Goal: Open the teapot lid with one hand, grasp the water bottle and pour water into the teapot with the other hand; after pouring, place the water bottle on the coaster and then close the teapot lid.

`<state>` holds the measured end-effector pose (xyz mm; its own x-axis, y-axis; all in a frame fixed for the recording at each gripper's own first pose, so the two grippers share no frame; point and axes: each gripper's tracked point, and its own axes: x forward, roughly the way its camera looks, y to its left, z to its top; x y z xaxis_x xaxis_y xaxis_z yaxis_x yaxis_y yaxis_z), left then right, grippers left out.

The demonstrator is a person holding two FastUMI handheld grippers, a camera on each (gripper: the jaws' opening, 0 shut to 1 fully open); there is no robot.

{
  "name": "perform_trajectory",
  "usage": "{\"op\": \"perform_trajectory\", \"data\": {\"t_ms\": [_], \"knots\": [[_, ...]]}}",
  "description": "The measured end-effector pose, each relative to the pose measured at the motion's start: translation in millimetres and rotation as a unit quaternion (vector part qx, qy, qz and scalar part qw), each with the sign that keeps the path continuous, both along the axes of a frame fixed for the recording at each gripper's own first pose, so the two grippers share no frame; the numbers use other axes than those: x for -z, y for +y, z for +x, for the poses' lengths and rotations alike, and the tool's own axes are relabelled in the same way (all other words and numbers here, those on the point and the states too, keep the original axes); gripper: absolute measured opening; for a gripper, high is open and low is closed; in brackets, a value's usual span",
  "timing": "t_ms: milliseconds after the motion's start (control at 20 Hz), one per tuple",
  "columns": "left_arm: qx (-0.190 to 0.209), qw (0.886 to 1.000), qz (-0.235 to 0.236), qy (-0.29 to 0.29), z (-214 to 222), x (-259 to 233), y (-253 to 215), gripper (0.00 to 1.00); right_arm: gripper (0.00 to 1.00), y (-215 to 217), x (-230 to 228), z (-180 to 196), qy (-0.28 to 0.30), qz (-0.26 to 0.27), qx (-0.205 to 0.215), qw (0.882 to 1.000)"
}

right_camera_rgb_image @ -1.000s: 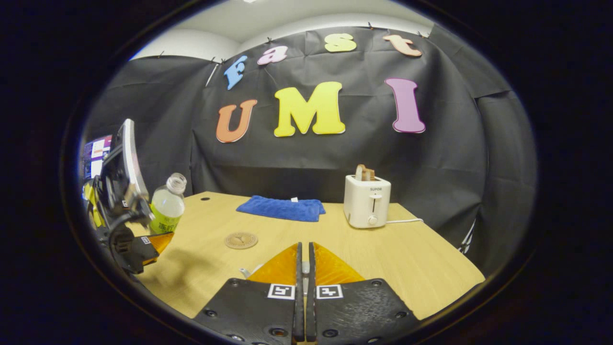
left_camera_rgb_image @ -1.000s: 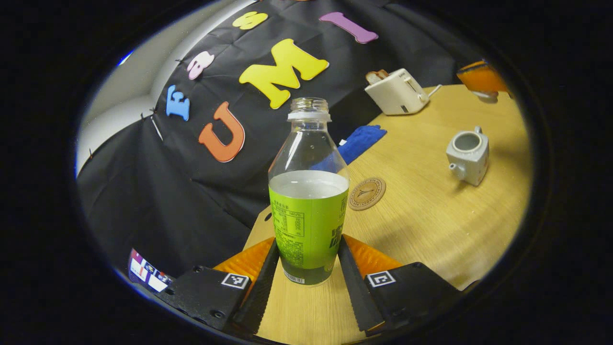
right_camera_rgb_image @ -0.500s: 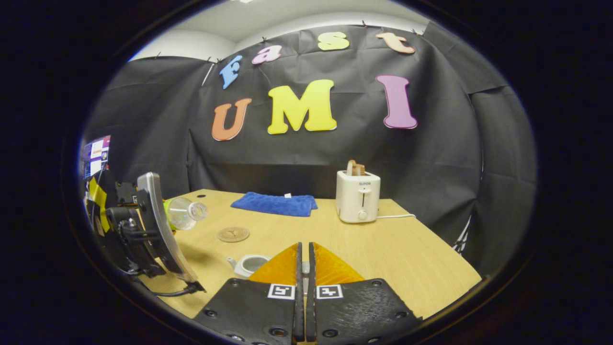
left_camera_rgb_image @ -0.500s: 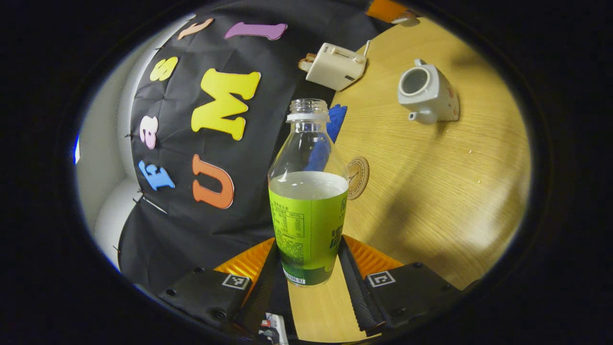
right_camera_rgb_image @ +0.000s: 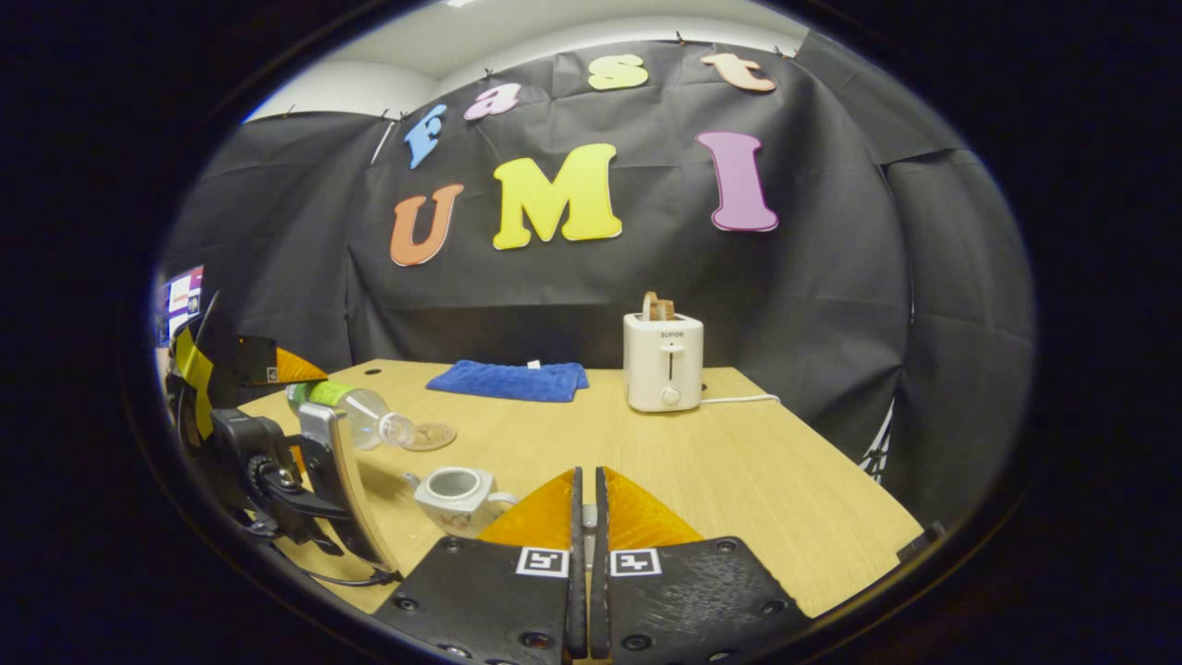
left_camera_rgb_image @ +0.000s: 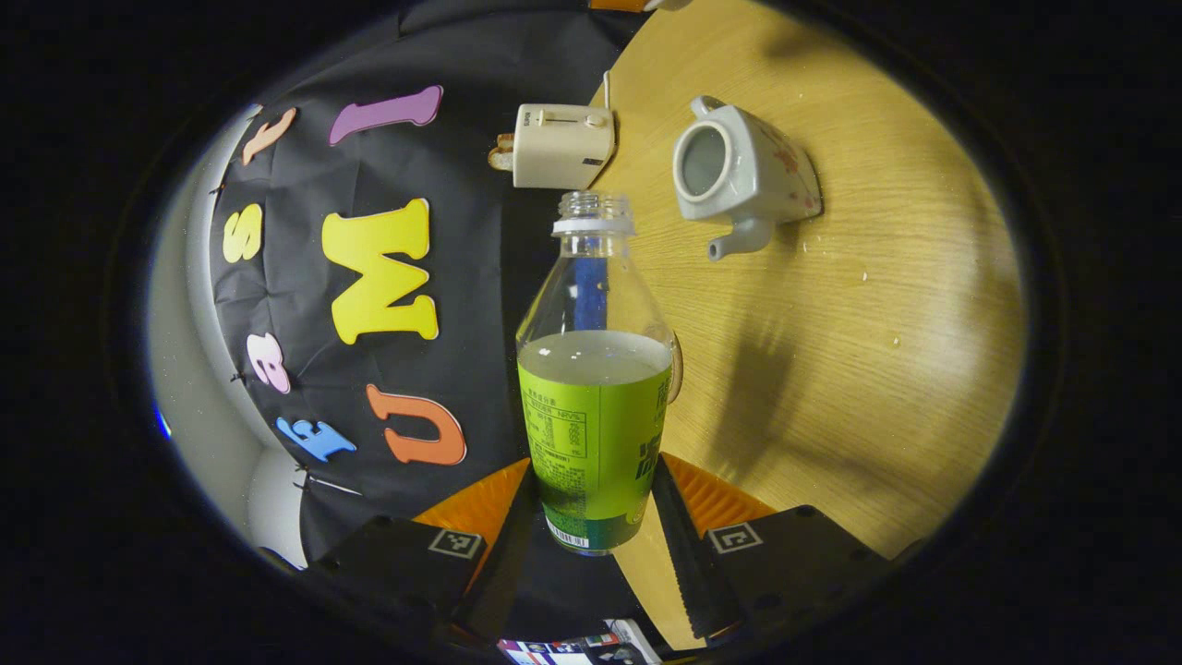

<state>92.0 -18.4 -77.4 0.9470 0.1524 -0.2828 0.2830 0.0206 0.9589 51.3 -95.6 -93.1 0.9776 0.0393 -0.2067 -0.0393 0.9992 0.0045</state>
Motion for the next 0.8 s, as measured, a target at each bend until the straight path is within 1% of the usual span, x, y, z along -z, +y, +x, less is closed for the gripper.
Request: {"op": "perform_trajectory", "data": {"t_ms": [300, 500, 700, 800], "knots": [[0.015, 0.998, 0.069, 0.004, 5.1, -10.7, -7.5, 0.74, 0.01, -8.4, 5.1, -2.8, 0.004, 0.004, 0.003, 1.0], [0.023, 0.995, 0.1, 0.008, 6.8, -16.3, -15.6, 0.73, 0.02, -14.9, 8.5, -4.8, 0.005, 0.009, 0.008, 1.0], [0.029, 0.991, 0.131, 0.016, 9.1, -13.9, -18.4, 0.74, 0.02, -21.4, 14.4, -6.7, 0.013, 0.012, 0.012, 1.0], [0.033, 0.987, 0.156, 0.017, 10.5, -16.7, -19.4, 0.74, 0.02, -21.7, 13.4, -7.9, 0.011, 0.013, 0.011, 1.0]]}}
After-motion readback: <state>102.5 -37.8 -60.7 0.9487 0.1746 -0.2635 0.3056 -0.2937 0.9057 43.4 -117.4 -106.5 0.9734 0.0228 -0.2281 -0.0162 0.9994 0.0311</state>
